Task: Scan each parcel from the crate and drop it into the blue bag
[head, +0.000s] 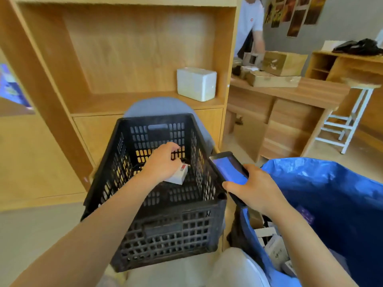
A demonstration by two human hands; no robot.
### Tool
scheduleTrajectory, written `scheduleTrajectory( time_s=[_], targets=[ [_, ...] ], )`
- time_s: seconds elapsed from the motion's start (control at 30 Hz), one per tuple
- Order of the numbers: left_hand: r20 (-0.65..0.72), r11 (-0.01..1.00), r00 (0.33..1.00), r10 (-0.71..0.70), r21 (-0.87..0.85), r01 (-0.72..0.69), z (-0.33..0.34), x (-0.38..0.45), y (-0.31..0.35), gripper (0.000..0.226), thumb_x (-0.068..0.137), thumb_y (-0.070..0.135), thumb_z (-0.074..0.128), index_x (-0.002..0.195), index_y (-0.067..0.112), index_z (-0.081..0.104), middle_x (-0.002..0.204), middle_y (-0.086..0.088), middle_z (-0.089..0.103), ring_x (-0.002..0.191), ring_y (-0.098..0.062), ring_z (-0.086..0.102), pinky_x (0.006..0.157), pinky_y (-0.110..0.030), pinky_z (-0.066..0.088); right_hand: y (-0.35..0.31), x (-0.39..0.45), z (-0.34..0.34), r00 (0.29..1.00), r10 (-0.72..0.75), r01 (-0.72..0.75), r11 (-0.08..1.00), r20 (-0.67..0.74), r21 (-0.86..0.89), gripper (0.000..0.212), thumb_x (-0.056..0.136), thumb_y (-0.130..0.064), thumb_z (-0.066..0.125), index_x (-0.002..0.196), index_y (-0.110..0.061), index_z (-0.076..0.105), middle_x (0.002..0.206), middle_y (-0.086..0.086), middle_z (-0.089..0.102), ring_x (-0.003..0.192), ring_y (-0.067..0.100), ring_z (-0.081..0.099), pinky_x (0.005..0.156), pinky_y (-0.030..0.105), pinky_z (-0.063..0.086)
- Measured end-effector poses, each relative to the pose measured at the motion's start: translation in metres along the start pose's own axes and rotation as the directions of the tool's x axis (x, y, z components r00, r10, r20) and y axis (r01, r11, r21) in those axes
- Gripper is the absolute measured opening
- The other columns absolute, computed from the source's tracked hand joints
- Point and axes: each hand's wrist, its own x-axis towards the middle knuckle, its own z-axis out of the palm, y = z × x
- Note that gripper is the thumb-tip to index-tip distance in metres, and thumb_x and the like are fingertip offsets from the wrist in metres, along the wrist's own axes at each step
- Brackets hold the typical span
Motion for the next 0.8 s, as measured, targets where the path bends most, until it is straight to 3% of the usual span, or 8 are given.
scheduleTrajectory(
  time_s=[0.2, 0.37, 0.57, 0.7, 0.8],
  targets=[
    [0.016, 0.981, 0.985, -0.174, 0.092, 0.172, -0.022, 0.003, -0.083, 0.047, 0.094, 0.026, 0.058, 0.139, 0.02, 0.047, 0.142, -0.002, 0.051, 0.126, -0.021, 0.051, 0.105, -0.039, 0.043, -0.058, 0.037, 0.052, 0.979, -0.177, 0.181, 0.983, 0.103, -0.023, 0.047, 0.078, -0.053, 0.075, 0.106, -0.027, 0.048, 0.102, -0.001, 0.061, 0.087, 0.022, 0.058, 0.074, 0.039, 0.052],
    [0.1, 0.957, 0.966, -0.24, 0.19, 0.218, -0.021, 0.026, -0.122, 0.053, 0.089, 0.025, 0.061, 0.14, 0.018, 0.046, 0.138, -0.005, 0.052, 0.123, -0.025, 0.052, 0.102, -0.041, 0.046, -0.076, 0.073, 0.097, 0.956, -0.211, 0.235, 0.967, 0.204, -0.1, 0.054, 0.075, -0.06, 0.073, 0.11, -0.024, 0.052, 0.098, -0.003, 0.056, 0.078, 0.013, 0.055, 0.06, 0.03, 0.044],
    [0.243, 0.931, 0.951, -0.19, 0.352, 0.096, 0.007, 0.078, -0.146, 0.06, 0.087, 0.027, 0.063, 0.142, 0.016, 0.043, 0.141, -0.008, 0.048, 0.127, -0.03, 0.046, 0.103, -0.044, 0.044, -0.065, 0.097, 0.118, 0.946, -0.145, 0.196, 0.968, 0.291, -0.155, 0.054, 0.073, -0.06, 0.074, 0.108, -0.026, 0.051, 0.091, -0.01, 0.052, 0.076, 0.008, 0.056, 0.059, 0.028, 0.044],
    [0.37, 0.874, 0.911, -0.185, 0.485, -0.019, 0.037, 0.113, -0.162, 0.066, 0.088, 0.025, 0.063, 0.147, 0.015, 0.036, 0.143, -0.011, 0.045, 0.129, -0.031, 0.042, 0.105, -0.044, 0.042, -0.058, 0.099, 0.121, 0.953, -0.093, 0.155, 0.968, 0.287, -0.2, 0.051, 0.072, -0.058, 0.074, 0.104, -0.026, 0.05, 0.089, -0.01, 0.053, 0.073, 0.005, 0.054, 0.054, 0.024, 0.038],
    [0.449, 0.842, 0.873, -0.192, 0.532, -0.088, 0.063, 0.132, -0.171, 0.071, 0.09, 0.025, 0.061, 0.151, 0.014, 0.028, 0.149, -0.012, 0.038, 0.133, -0.032, 0.038, 0.107, -0.045, 0.04, -0.056, 0.098, 0.123, 0.958, -0.078, 0.14, 0.967, 0.277, -0.212, 0.054, 0.07, -0.06, 0.073, 0.106, -0.027, 0.05, 0.093, -0.009, 0.054, 0.077, 0.007, 0.056, 0.058, 0.025, 0.043]
  ],
)
